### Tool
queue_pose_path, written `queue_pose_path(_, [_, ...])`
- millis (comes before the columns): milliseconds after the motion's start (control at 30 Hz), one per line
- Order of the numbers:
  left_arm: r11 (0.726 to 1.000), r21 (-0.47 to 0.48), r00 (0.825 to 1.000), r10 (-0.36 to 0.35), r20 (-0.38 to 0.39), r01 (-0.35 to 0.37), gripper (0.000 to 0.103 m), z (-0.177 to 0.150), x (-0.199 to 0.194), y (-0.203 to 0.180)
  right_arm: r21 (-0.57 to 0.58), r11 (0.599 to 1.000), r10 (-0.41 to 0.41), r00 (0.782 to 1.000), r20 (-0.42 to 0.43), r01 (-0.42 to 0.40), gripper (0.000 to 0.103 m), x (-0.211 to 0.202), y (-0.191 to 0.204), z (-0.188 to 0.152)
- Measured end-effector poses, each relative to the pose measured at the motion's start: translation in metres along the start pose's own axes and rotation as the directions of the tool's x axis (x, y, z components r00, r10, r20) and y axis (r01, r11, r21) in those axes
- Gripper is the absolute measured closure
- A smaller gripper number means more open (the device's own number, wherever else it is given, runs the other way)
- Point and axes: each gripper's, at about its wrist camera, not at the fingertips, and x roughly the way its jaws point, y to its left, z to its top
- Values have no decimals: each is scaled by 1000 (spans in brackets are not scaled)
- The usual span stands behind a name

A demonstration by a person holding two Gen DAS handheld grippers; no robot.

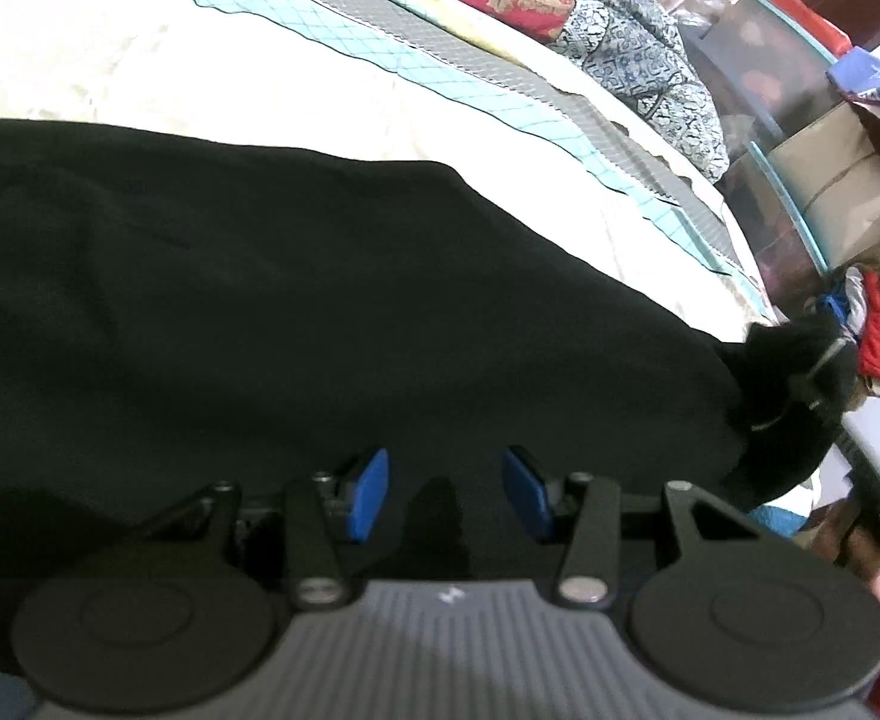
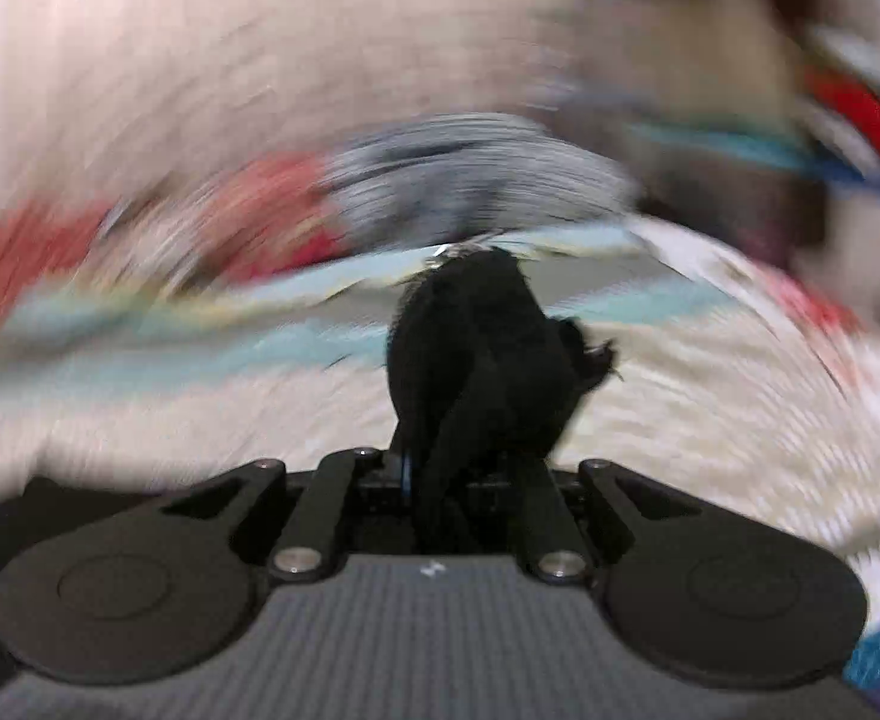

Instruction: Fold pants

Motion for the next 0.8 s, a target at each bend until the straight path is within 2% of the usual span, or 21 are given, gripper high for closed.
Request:
queue_pose_path(67, [1000,-3,1000,-3,-5,3,59,-4,1,0,-186,980,59,997,-39,-66,87,5,46,-15])
queue_pose_path(133, [1000,-10,1000,-7,-5,7,59,-6,1,4,-312,941,106,990,-89,-129,86,10,84,-32])
queue_pose_path(233, [1000,-27,1000,-14,7,15,59,-7,-5,12,-424,879,156,971,-180,-220,75,17,127,-56])
queue_pose_path(267, [999,-32,1000,-16,12,17,59,-6,-7,15,-452,858,164,964,-208,-244,55,18,136,-62])
queue_pose_path(300, [999,-36,1000,-18,17,18,59,-6,-10,18,-483,833,181,957,-226,-271,43,17,145,-65])
queue_pose_path(333, [999,-41,1000,-19,23,20,59,-5,-13,22,-511,808,204,953,-225,-293,40,12,151,-67])
queue_pose_path(400, [998,-55,999,-22,37,24,58,-4,-20,31,-523,787,243,943,-225,-328,30,3,159,-61])
queue_pose_path(467, [997,-68,998,-30,53,33,57,0,-29,41,-479,800,288,932,-222,-361,30,-3,155,-50])
queue_pose_path(600, [992,-122,993,-24,112,38,57,-6,-53,64,-235,864,412,894,-176,-445,36,-9,133,-20])
queue_pose_path(633, [990,-134,992,-22,126,39,57,-8,-59,70,-176,878,421,893,-159,-446,37,-6,127,-16])
queue_pose_path(700, [986,-161,988,-14,156,39,57,-14,-71,82,-115,901,402,905,-139,-417,51,-5,126,-20])
queue_pose_path(800, [979,-199,980,2,199,38,57,-24,-89,99,-14,952,301,941,-154,-307,70,17,123,-32])
